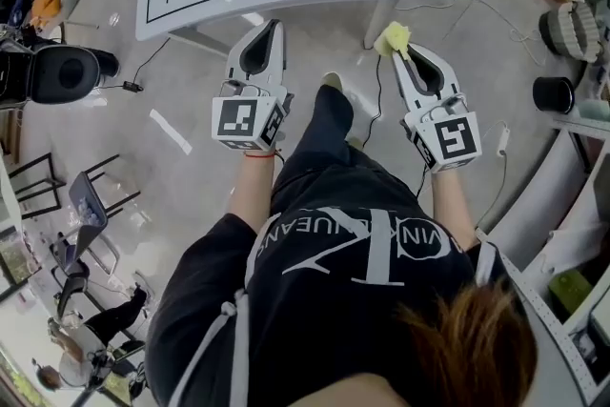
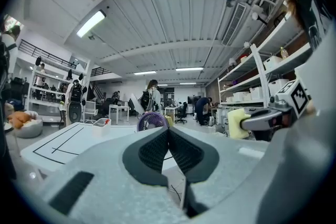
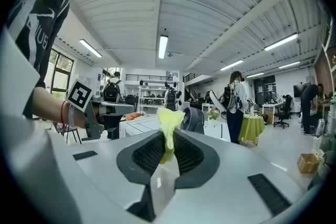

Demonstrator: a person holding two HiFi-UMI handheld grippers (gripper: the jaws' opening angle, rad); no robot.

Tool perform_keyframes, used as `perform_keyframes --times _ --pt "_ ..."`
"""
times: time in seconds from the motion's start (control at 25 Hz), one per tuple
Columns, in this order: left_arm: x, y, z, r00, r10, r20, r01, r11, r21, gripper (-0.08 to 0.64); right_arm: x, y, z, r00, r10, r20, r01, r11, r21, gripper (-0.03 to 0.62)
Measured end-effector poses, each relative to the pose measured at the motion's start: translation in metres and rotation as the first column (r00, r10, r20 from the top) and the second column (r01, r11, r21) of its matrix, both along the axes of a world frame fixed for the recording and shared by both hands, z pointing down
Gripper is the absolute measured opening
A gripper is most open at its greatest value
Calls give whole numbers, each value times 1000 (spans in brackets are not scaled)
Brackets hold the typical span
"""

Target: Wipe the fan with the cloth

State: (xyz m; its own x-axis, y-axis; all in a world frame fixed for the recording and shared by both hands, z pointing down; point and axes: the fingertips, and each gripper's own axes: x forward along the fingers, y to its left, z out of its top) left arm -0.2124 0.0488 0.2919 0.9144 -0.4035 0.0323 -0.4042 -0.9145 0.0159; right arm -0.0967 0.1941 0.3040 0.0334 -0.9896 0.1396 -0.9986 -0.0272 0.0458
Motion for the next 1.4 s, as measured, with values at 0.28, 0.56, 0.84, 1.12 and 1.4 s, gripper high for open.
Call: perform_keyframes --times 0.28,0.56,0.84,1.12,1.4 --pt "60 -54 12 1000 4 -6 -4 1000 -27 9 39 -51 15 1000 -19 2 19 999 -48 46" --pt "108 -99 19 1000 24 15 -23 998 -52 9 78 -109 20 999 -37 5 37 996 -80 46" --pt "134 -158 30 999 -19 29 20 999 -44 9 103 -161 26 997 -54 -56 47 992 -120 46" --pt "154 -179 36 999 -43 34 44 998 -52 9 127 -181 23 996 -52 -70 43 991 -129 46" --pt "165 -185 47 989 -138 54 142 987 -75 9 151 -193 26 979 -168 -112 150 976 -157 46"
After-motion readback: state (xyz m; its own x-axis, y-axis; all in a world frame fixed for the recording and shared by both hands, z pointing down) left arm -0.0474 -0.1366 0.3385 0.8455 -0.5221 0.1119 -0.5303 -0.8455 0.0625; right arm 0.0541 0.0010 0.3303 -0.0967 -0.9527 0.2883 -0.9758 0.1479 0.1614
